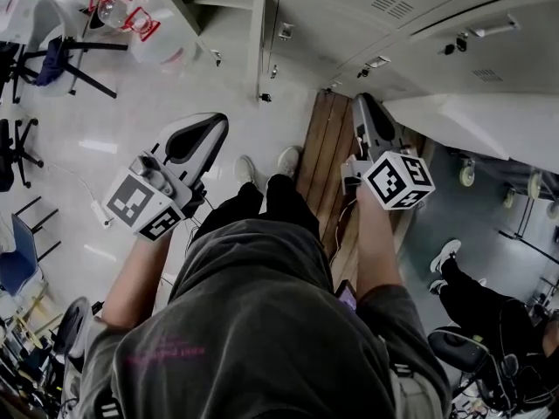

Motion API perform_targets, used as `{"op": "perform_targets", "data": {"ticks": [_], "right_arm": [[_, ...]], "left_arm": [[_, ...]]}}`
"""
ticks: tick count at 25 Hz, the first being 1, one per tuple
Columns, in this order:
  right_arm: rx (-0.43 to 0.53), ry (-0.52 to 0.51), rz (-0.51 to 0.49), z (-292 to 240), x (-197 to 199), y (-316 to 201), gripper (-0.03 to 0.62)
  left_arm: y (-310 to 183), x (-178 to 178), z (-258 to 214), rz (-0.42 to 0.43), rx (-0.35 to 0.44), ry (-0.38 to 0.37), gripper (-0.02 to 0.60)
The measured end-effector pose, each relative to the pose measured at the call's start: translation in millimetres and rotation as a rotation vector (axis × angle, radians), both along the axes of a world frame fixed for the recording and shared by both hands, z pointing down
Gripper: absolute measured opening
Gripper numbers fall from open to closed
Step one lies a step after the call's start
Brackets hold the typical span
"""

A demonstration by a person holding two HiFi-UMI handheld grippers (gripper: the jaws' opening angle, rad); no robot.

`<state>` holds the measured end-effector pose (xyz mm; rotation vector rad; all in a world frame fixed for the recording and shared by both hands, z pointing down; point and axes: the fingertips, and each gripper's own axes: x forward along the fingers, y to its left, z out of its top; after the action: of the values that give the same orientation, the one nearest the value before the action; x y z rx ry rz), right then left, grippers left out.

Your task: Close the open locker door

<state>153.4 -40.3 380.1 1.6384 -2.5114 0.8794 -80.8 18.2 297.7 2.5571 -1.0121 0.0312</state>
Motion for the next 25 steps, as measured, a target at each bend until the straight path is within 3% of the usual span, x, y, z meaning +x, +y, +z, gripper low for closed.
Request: {"op": "perform_targets", "data": {"ticks": [9, 25], "right_arm": [[-0.004, 0.006, -0.066, -1.5, -50.3, 18.6, 0.052], [-0.076, -0.019, -0.321, 31.3, -141.1, 5.4, 0.054]], "left_arm": [[21.5, -41.5, 0.1, -0.044, 0.001, 0.025, 0.014], [19.9, -86.3, 22.7, -0.176, -0.041, 0.020, 0.014]]}}
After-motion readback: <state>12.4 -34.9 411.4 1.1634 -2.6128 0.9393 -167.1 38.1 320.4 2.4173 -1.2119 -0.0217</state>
